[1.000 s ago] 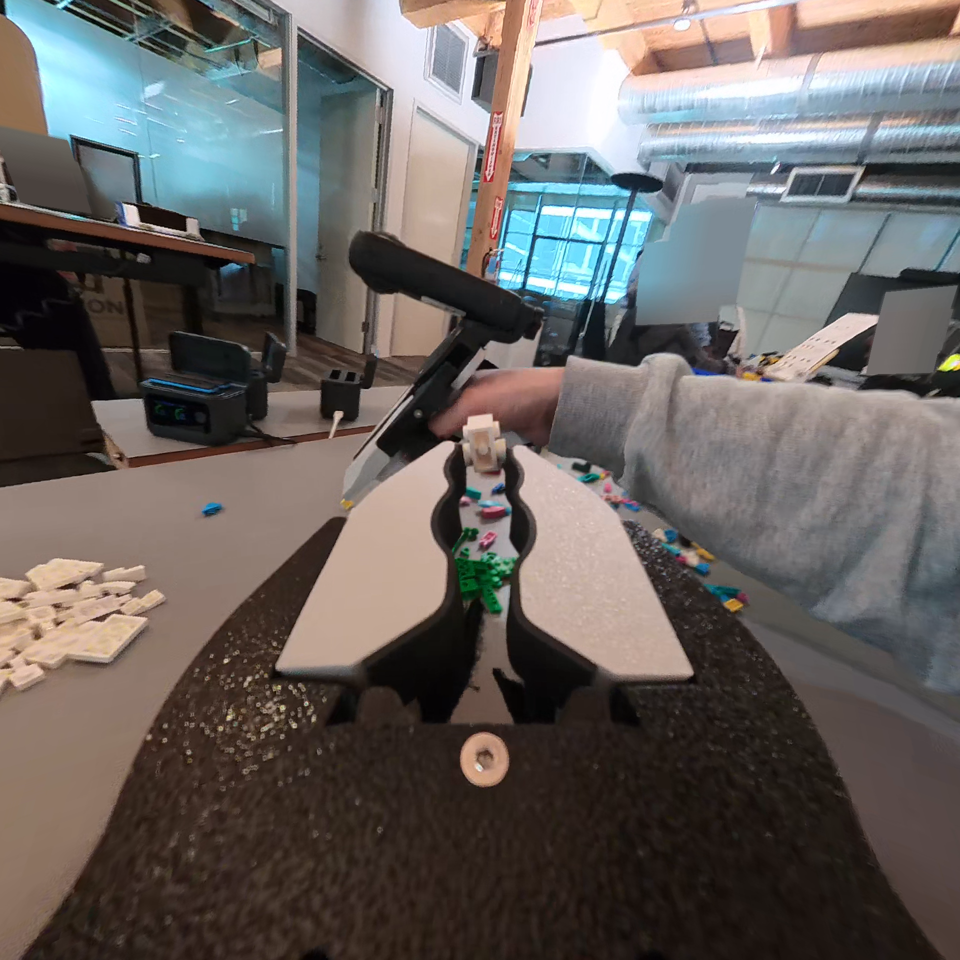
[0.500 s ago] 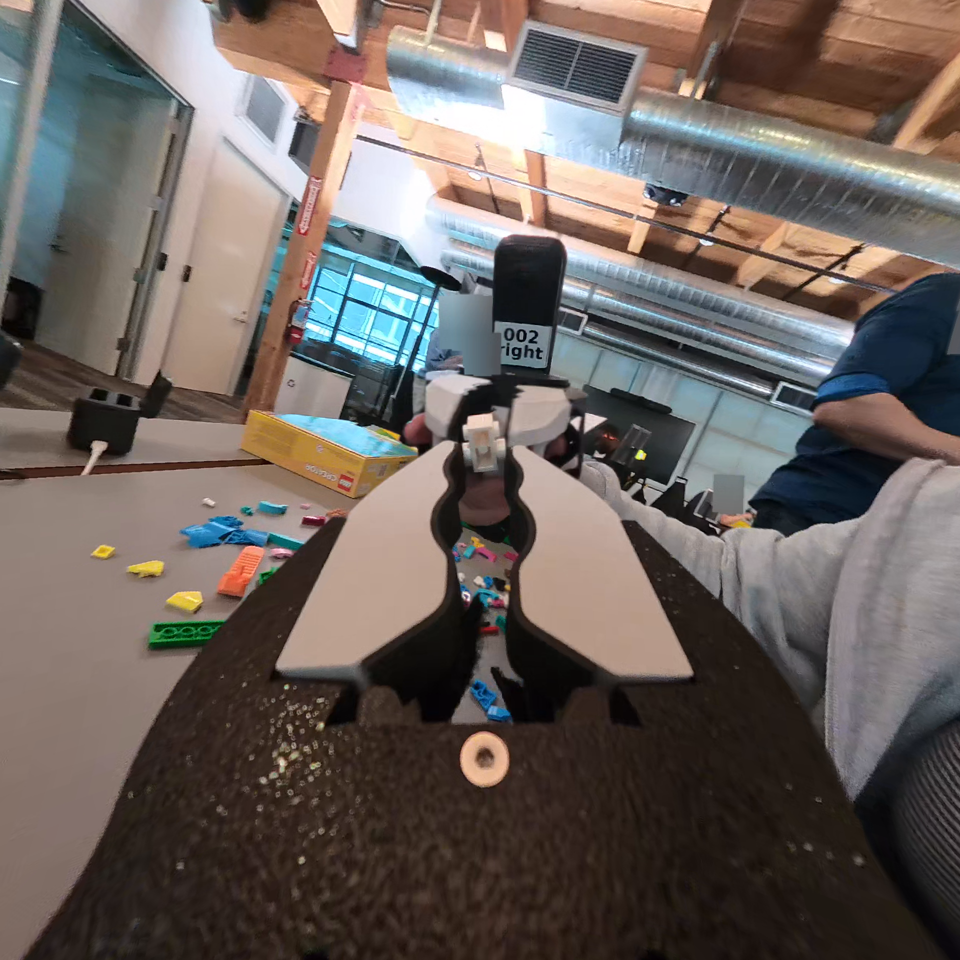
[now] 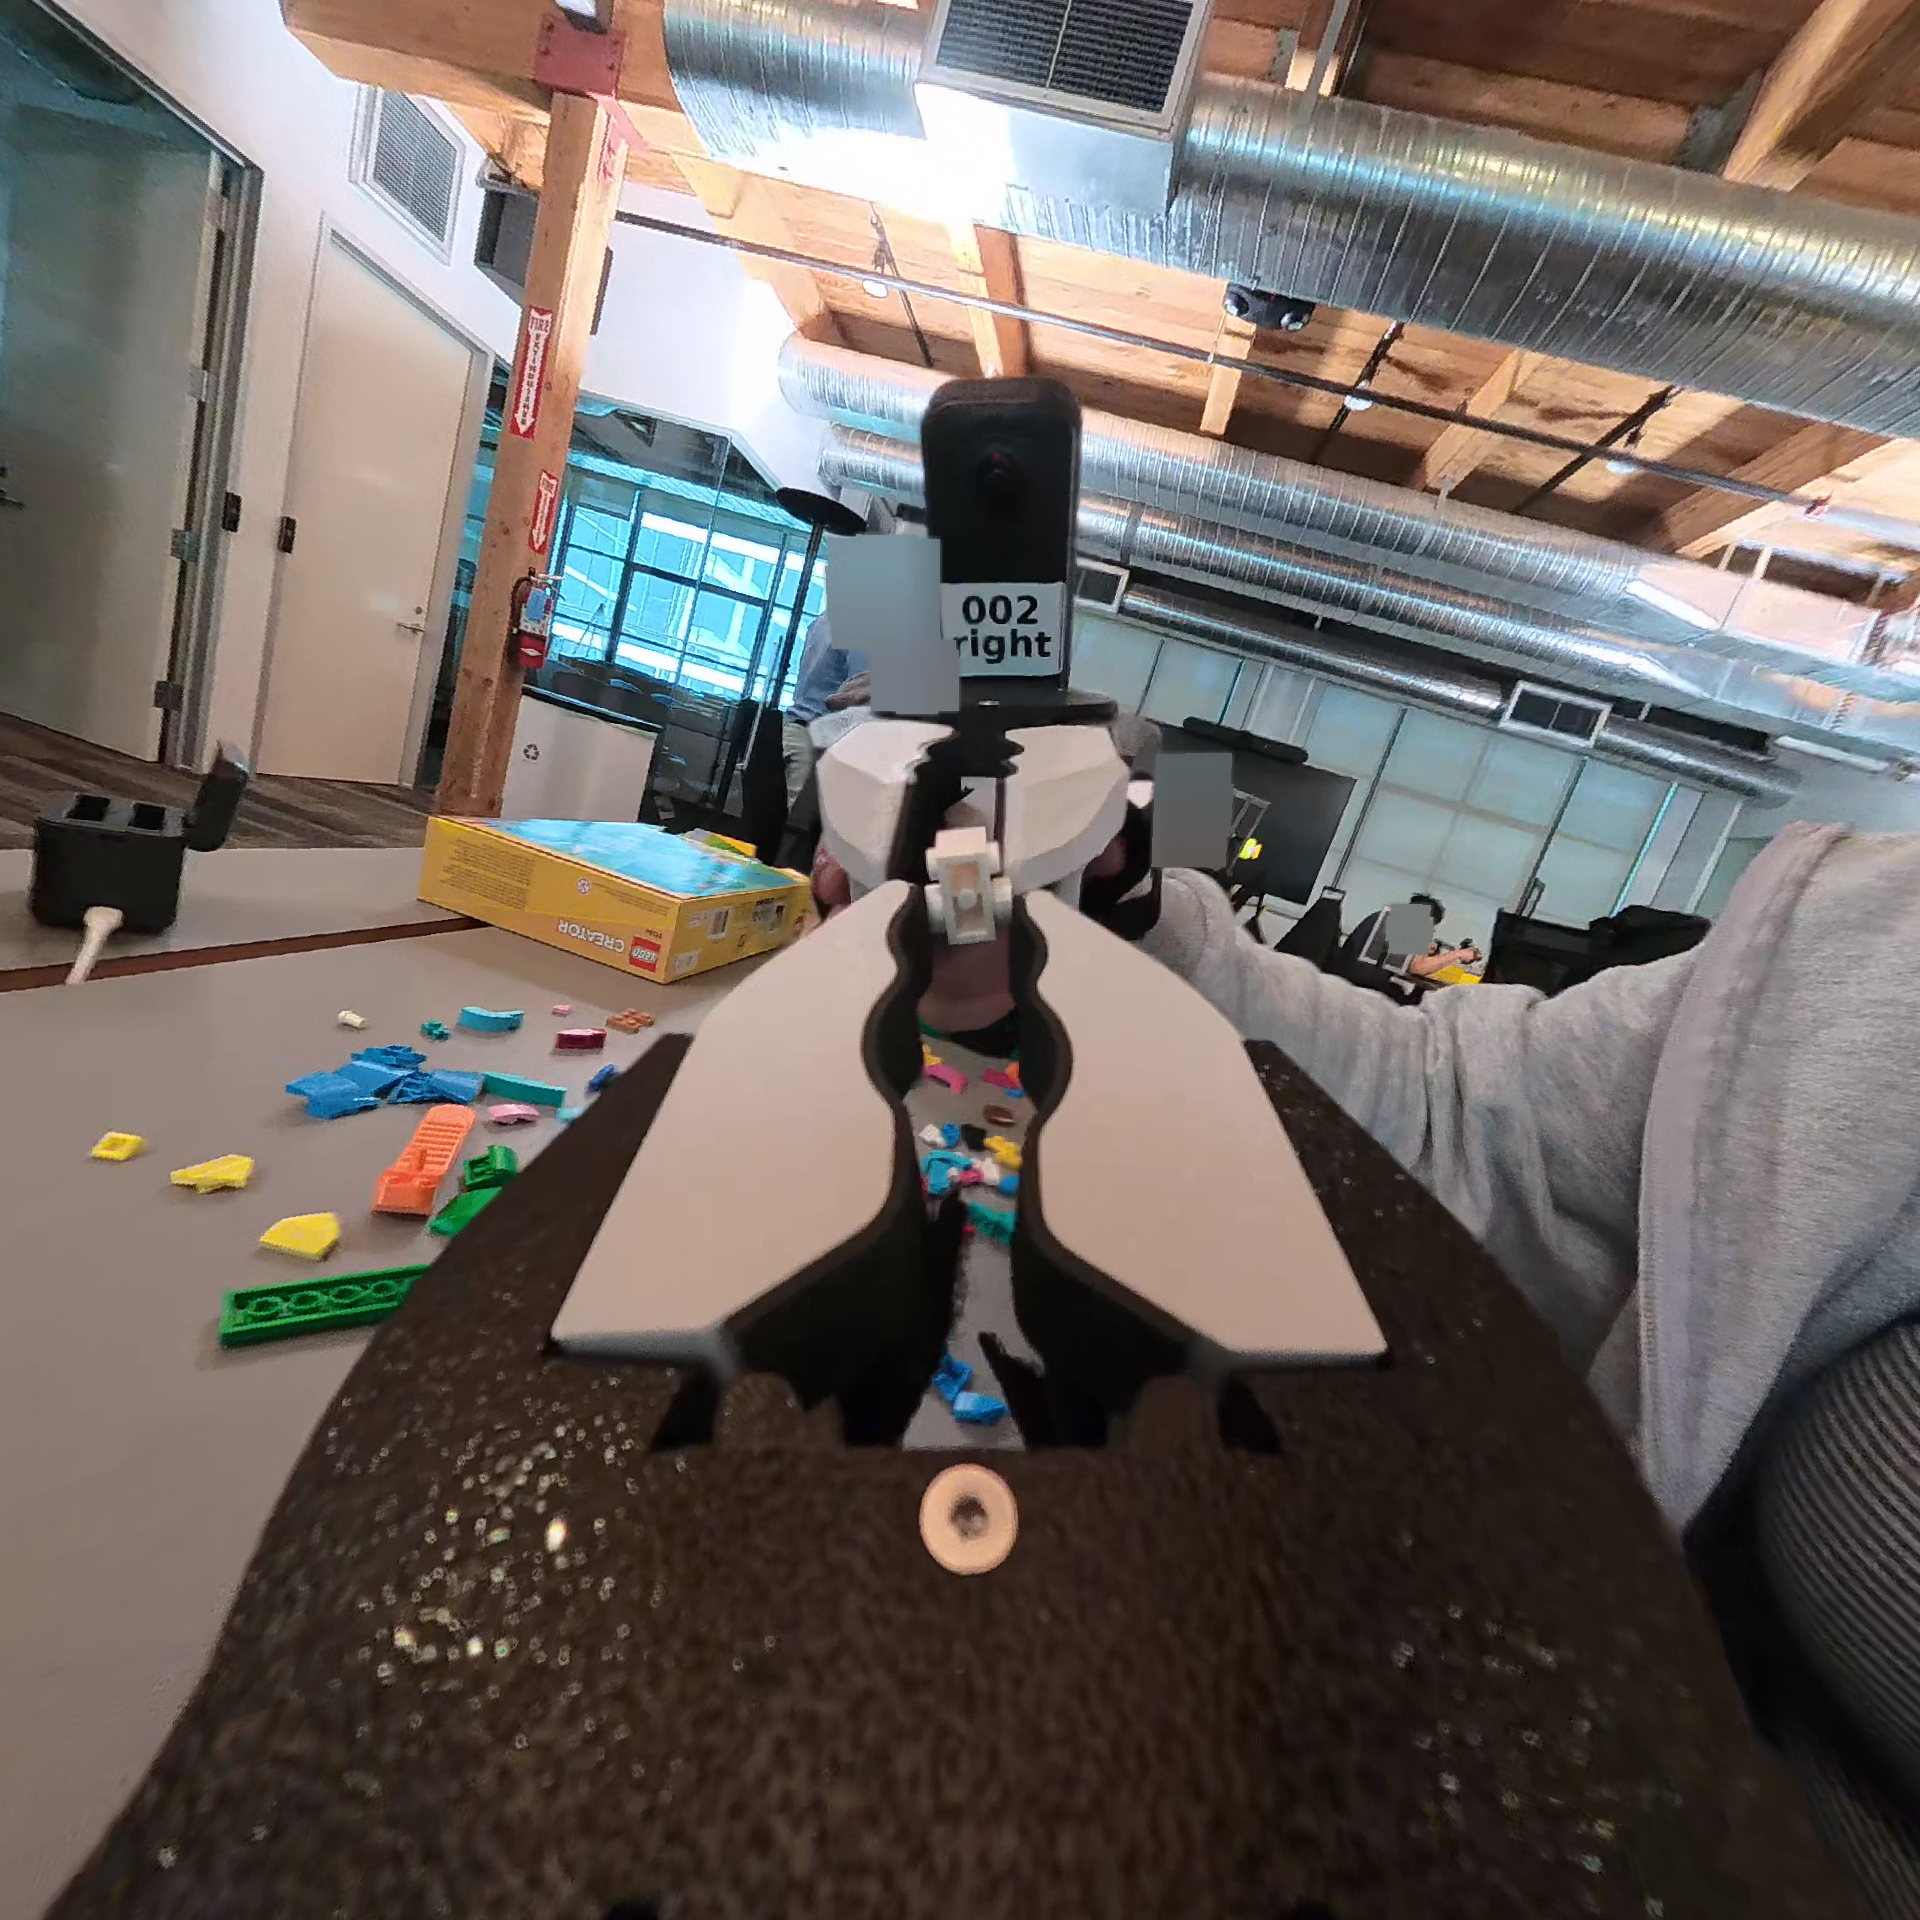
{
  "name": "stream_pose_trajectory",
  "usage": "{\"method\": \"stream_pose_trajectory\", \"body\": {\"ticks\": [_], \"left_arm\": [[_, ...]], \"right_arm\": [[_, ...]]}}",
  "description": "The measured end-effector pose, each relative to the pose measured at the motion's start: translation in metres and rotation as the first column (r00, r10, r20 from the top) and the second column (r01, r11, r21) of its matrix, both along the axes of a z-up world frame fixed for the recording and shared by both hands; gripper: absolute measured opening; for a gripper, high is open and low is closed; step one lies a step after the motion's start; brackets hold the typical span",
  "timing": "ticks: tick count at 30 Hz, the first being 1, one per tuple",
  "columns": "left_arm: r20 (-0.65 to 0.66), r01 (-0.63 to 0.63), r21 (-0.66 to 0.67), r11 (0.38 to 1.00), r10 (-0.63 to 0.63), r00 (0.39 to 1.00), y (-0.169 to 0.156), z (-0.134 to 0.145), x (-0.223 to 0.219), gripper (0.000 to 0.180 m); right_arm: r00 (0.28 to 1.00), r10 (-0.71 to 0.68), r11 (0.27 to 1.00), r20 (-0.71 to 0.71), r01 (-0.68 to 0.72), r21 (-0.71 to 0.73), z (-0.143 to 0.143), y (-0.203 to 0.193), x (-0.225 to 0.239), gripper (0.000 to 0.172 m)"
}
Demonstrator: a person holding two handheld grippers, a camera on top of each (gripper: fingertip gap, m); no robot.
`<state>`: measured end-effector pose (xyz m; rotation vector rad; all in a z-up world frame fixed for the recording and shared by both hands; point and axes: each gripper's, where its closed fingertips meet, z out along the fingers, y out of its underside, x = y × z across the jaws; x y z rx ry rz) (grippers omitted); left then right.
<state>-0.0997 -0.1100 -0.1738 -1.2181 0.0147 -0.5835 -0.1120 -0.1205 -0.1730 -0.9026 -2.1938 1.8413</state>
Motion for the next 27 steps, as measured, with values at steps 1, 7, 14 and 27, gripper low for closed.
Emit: {"method": "stream_pose_trajectory", "body": {"ticks": [1,7,14,27], "left_arm": [[0.027,0.021,0.005,1.000,-0.021,0.999,-0.001,0.002,0.001,0.014],[0.277,0.360,0.079,0.930,-0.367,0.888,-0.009,0.011,0.020,0.014],[0.381,0.511,0.182,0.840,-0.539,0.751,-0.018,0.019,0.027,0.014],[0.362,0.617,0.082,0.783,-0.600,0.713,-0.014,0.005,0.052,0.015]], "right_arm": [[1.000,0.001,1.000,-0.031,-0.001,0.008,0.002,-0.001,0.001,0.015],[0.880,0.026,0.972,-0.475,0.090,0.219,0.019,-0.006,0.014,0.019],[0.805,0.124,0.881,-0.580,0.179,0.437,0.015,-0.008,0.034,0.045],[0.793,0.205,0.841,-0.574,0.157,0.518,-0.005,-0.016,0.037,0.016]]}}
